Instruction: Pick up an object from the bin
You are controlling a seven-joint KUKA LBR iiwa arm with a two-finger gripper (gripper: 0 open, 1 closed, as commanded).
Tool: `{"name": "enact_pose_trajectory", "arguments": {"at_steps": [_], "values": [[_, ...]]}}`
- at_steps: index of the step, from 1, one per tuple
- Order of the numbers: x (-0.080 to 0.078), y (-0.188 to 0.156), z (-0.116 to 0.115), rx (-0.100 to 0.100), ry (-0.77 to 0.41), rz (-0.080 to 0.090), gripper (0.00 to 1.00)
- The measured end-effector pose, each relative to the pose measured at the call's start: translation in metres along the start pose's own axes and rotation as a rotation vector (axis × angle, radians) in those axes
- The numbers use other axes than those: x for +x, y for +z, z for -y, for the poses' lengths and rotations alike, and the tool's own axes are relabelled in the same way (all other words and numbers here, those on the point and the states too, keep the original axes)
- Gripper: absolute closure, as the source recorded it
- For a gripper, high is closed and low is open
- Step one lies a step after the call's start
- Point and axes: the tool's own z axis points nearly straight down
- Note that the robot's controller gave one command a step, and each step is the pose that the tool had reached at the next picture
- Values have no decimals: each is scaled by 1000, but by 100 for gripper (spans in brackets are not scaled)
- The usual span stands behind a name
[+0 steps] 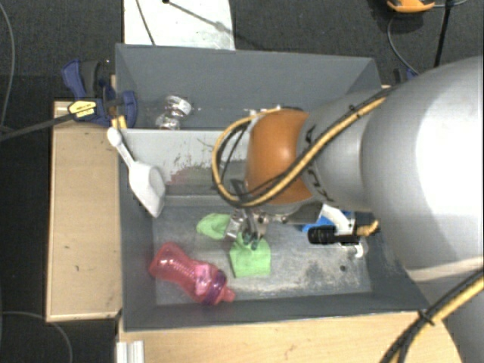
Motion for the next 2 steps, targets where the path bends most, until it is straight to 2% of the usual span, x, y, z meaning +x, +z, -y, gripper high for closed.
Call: {"name": "enact_pose_trajectory", "arguments": {"at_steps": [2], "values": [[-1,-47,-1,-3,-3,4,100]]}}
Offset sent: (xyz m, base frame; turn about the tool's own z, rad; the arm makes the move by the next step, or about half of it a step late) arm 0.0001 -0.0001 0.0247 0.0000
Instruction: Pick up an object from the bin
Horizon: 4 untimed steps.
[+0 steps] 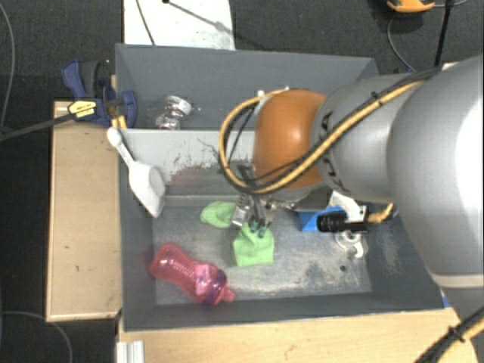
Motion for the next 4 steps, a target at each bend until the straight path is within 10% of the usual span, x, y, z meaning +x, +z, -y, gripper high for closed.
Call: {"name": "enact_pose_trajectory", "arguments": {"at_steps": [4], "values": [[-2,-52,-1,-6,-4,7,100]]}}
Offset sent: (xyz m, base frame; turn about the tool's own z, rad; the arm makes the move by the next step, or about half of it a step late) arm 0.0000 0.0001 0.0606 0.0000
